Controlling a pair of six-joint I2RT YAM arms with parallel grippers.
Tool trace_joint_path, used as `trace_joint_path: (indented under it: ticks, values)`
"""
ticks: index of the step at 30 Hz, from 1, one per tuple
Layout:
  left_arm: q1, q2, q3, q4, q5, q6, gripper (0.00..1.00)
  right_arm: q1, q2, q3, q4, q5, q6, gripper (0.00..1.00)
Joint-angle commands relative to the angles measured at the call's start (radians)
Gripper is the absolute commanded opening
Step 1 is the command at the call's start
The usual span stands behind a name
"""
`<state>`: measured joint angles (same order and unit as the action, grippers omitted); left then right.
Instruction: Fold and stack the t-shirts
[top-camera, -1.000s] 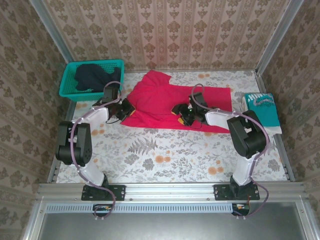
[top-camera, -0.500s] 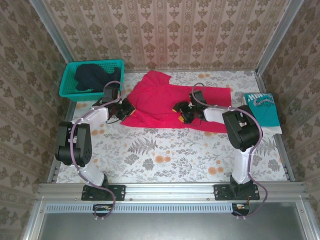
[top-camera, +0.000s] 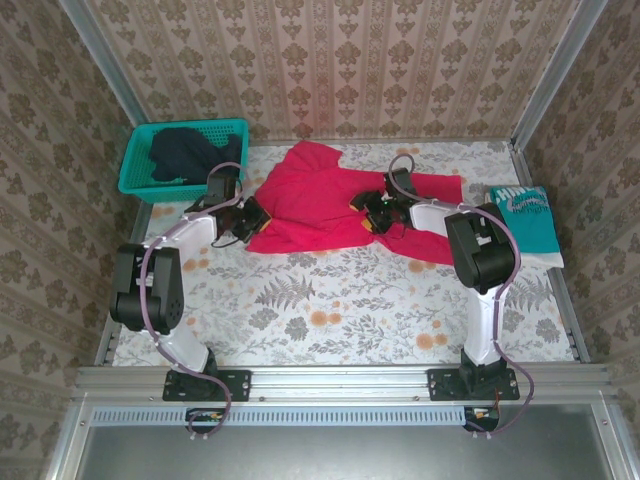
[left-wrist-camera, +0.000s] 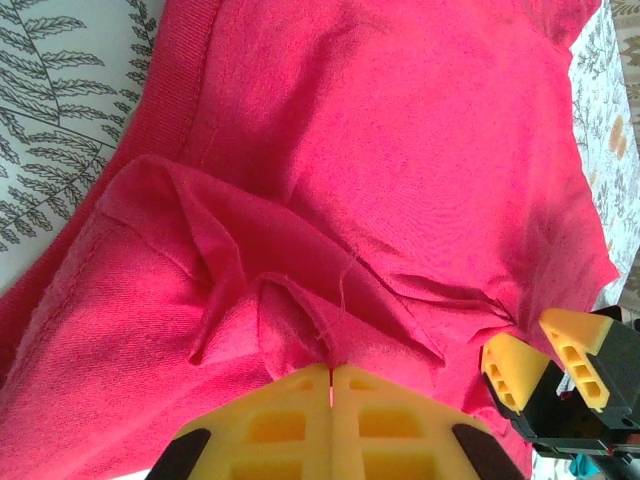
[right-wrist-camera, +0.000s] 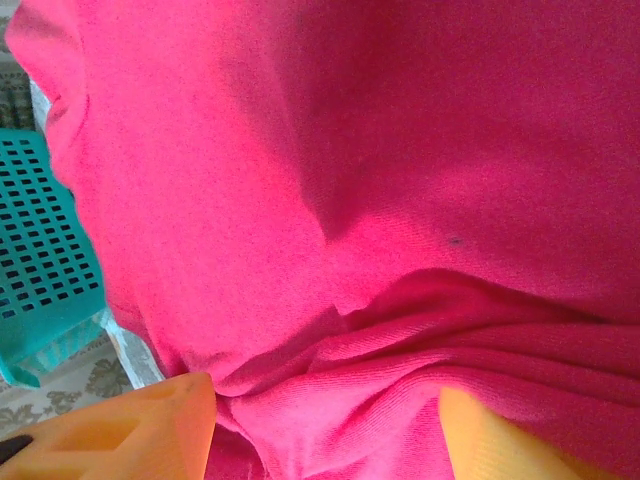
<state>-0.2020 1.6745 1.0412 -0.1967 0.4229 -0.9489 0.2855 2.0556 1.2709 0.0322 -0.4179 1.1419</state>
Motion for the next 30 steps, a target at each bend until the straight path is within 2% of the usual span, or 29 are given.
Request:
trace_joint_path:
  ticks: [1,10,14,18,22,24,30]
  values:
    - [0.005,-0.033,-0.007,-0.009,-0.001,0.004,0.00,-0.003,-0.055,-0.014,-0.084,0.043,-0.062,0.62]
    - [-0.005,-0.018,0.001,0.019,0.026,-0.019,0.00,0.006,-0.067,-0.127,-0.003,0.004,-0.026,0.61]
    - [-0.005,-0.019,0.003,0.015,0.023,-0.014,0.00,0.004,-0.073,-0.076,-0.022,0.022,-0.044,0.47]
    - [-0.007,-0.026,0.002,0.018,0.022,-0.015,0.00,-0.002,-0.041,-0.002,-0.087,0.055,-0.074,0.19]
    - [-0.005,-0.045,-0.007,0.008,0.016,-0.009,0.00,-0.007,-0.037,0.012,-0.070,0.037,-0.057,0.03]
    - [-0.003,-0.055,-0.013,0.008,0.014,-0.011,0.00,-0.008,-0.044,0.017,-0.076,0.043,-0.060,0.00]
    - [-0.003,-0.063,-0.031,0.026,0.023,-0.030,0.00,-0.027,-0.029,0.052,-0.103,0.052,-0.082,0.00]
